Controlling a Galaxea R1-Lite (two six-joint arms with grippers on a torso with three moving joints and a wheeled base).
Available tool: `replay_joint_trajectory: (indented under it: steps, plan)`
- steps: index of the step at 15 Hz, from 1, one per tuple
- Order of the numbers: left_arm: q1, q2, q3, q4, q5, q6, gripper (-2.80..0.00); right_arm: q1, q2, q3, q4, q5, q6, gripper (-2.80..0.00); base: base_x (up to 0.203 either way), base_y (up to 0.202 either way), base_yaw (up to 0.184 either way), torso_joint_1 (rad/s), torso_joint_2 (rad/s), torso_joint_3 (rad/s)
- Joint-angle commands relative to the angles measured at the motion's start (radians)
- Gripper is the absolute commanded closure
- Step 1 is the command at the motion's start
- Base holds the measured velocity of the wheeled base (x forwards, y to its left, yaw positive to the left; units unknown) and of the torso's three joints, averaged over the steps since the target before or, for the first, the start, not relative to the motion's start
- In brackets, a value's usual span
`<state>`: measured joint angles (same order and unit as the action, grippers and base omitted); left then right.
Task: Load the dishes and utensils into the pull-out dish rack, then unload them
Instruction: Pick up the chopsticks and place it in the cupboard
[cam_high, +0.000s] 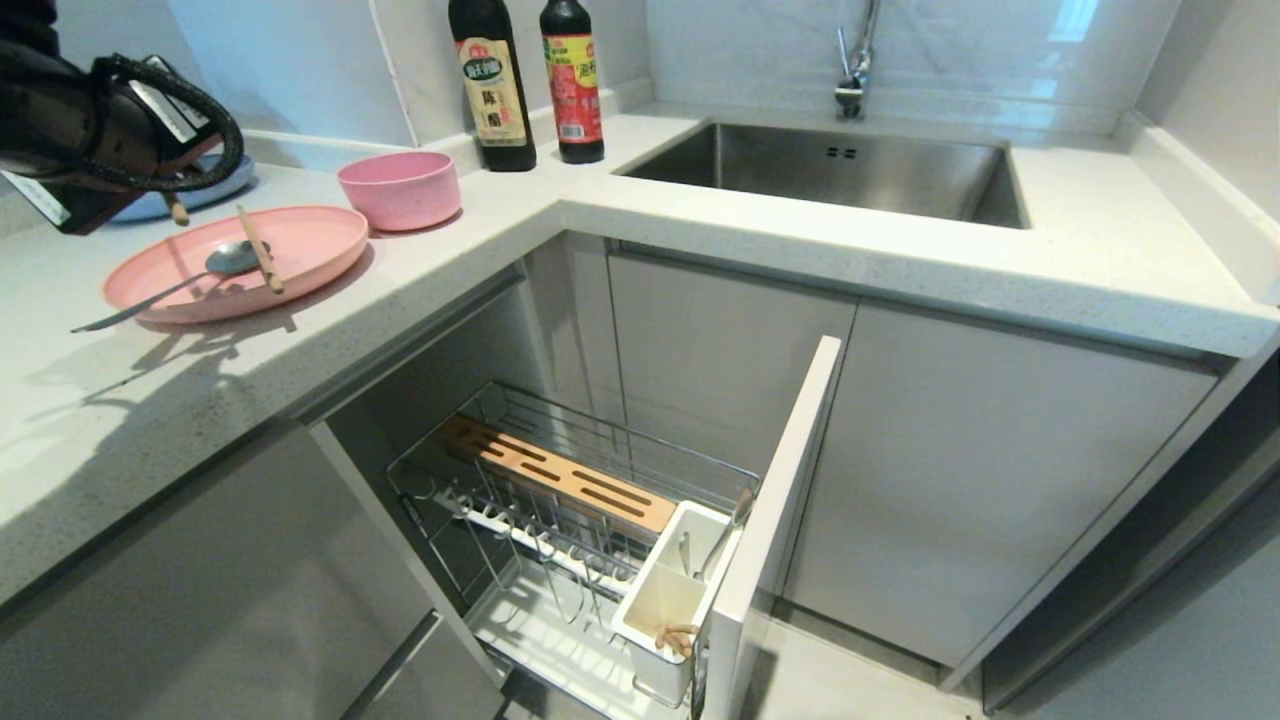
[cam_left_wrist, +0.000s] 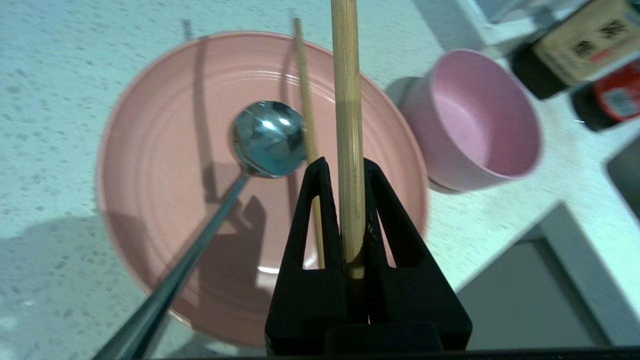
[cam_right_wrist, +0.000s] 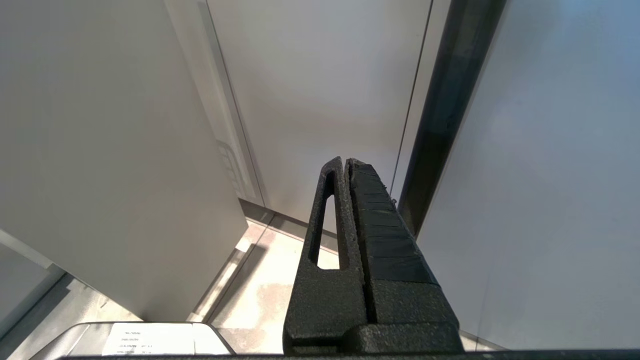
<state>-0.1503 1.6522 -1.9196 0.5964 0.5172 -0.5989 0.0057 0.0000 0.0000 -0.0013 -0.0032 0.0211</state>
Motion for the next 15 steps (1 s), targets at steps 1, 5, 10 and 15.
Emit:
replay_joint_trajectory:
  steps: [1, 5, 10, 15]
  plan:
    - [-0.017, -0.063, 0.001, 0.002, -0.05, -0.025, 0.0, 0.0, 0.0, 0.002, 0.0, 0.0, 0.0, 0.0, 0.0, 0.0, 0.0, 0.0, 0.0, 0.0]
    - [-0.188, -0.173, 0.023, 0.044, -0.167, -0.095, 0.0, 0.0, 0.0, 0.002, 0.0, 0.0, 0.0, 0.0, 0.0, 0.0, 0.0, 0.0, 0.0, 0.0]
    - [-0.48, -0.256, 0.053, 0.243, -0.397, -0.149, 0.0, 0.0, 0.0, 0.002, 0.0, 0.0, 0.0, 0.0, 0.0, 0.0, 0.0, 0.0, 0.0, 0.0]
    - [-0.615, -0.175, 0.025, 0.575, -0.533, -0.152, 0.0, 0.002, 0.0, 0.002, 0.0, 0.0, 0.0, 0.0, 0.0, 0.0, 0.0, 0.0, 0.0, 0.0]
